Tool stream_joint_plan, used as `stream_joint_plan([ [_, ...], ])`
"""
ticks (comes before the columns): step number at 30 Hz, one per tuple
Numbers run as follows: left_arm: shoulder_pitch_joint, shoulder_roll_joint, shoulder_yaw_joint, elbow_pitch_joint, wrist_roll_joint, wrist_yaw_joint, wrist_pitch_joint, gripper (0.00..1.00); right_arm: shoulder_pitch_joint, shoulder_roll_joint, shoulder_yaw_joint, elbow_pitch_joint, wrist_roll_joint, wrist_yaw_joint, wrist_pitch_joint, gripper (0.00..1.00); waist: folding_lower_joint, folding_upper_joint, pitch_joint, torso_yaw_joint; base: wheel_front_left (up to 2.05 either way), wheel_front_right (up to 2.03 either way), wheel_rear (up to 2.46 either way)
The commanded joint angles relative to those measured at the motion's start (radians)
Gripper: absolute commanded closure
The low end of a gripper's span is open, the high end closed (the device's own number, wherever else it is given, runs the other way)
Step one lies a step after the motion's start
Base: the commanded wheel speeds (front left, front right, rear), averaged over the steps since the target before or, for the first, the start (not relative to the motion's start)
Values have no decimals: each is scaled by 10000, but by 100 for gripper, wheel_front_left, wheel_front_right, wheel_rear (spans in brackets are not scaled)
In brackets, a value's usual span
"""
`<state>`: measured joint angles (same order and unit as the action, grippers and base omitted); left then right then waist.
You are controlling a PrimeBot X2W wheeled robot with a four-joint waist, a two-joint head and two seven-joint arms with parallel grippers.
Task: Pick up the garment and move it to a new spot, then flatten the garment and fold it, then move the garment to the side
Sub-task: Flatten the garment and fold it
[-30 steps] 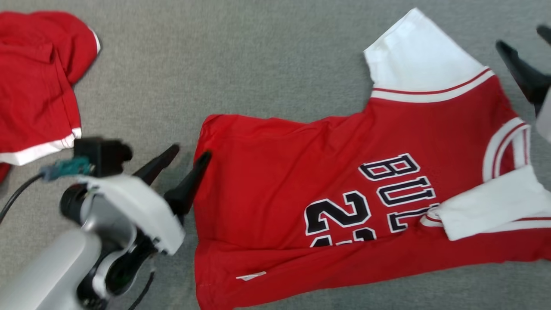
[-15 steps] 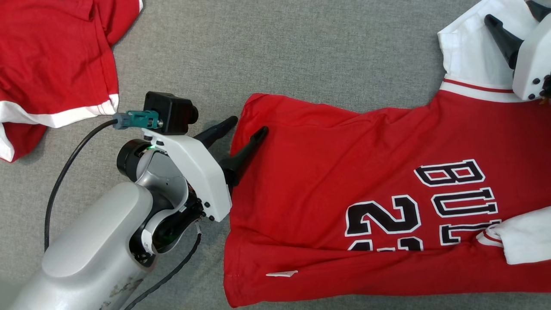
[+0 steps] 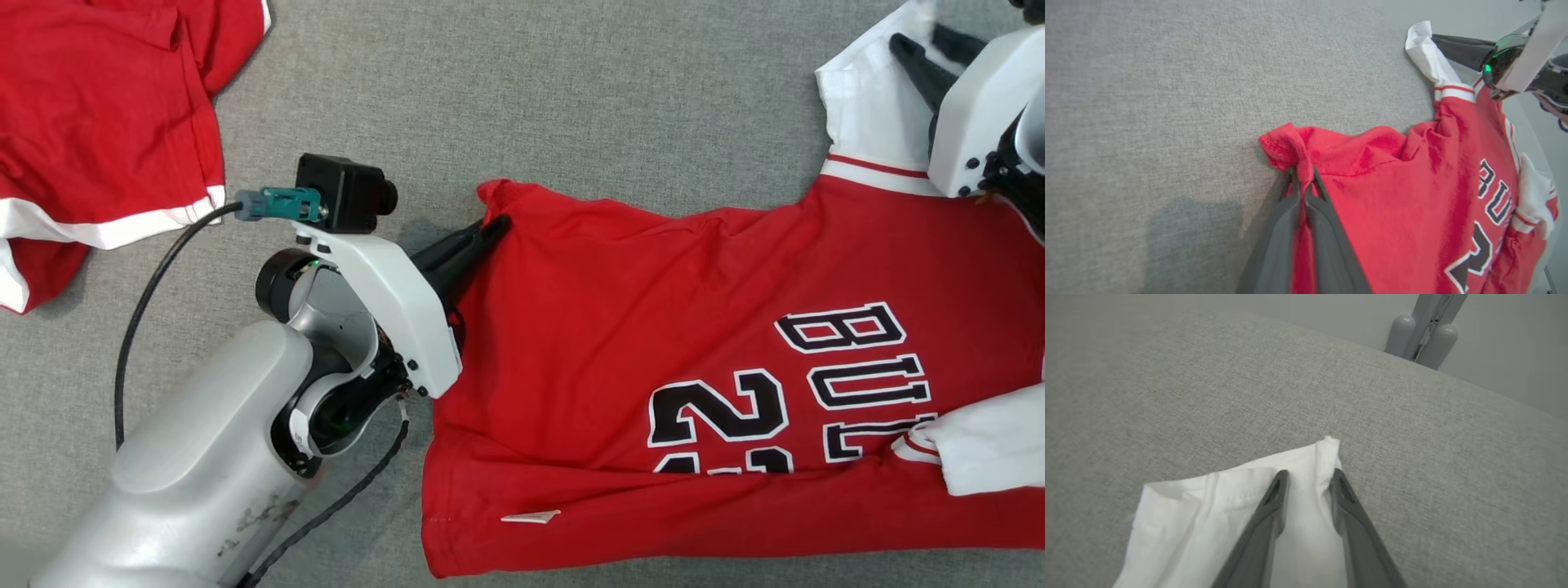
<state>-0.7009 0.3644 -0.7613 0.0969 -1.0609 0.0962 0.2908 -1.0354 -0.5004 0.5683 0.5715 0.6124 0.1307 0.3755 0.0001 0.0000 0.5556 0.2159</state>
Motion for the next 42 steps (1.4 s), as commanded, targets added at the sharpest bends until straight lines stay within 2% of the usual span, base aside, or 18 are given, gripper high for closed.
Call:
stream_joint_plan([
  [1, -160, 33, 123, 58, -72, -101, -108, 100, -144, -81, 46, 71, 215, 0, -340, 100, -1, 0, -44, -6, 0, 0, 0],
  [10, 228, 470, 915, -115, -481, 7, -635, 100, -498, -571, -80, 267, 1140, 1, -1859, 100, -1, 0, -485, -225, 0, 0, 0],
  [17, 690, 786, 1048, -407, -601, 187, -639, 100, -220, -829, 177, 241, 1725, 1, -2110, 100, -1, 0, -757, -522, 0, 0, 0],
  [29, 977, 1137, 1461, -694, -677, 509, -890, 100, -445, -952, 221, 3, 2042, 0, -2983, 100, -1, 0, -1056, -811, 0, 0, 0],
  [36, 2140, 1502, 1406, -1621, -596, 811, -1239, 100, 1236, -1232, 111, -1385, 2648, 1, -4022, 100, -1, 0, -1505, -1234, 0, 0, 0],
  [42, 4197, 1955, 1820, -3042, -893, 1456, -2096, 100, 3937, -1640, -666, -2859, 3217, 1, -4769, 100, -1, 0, -1970, -1612, 0, 0, 0],
])
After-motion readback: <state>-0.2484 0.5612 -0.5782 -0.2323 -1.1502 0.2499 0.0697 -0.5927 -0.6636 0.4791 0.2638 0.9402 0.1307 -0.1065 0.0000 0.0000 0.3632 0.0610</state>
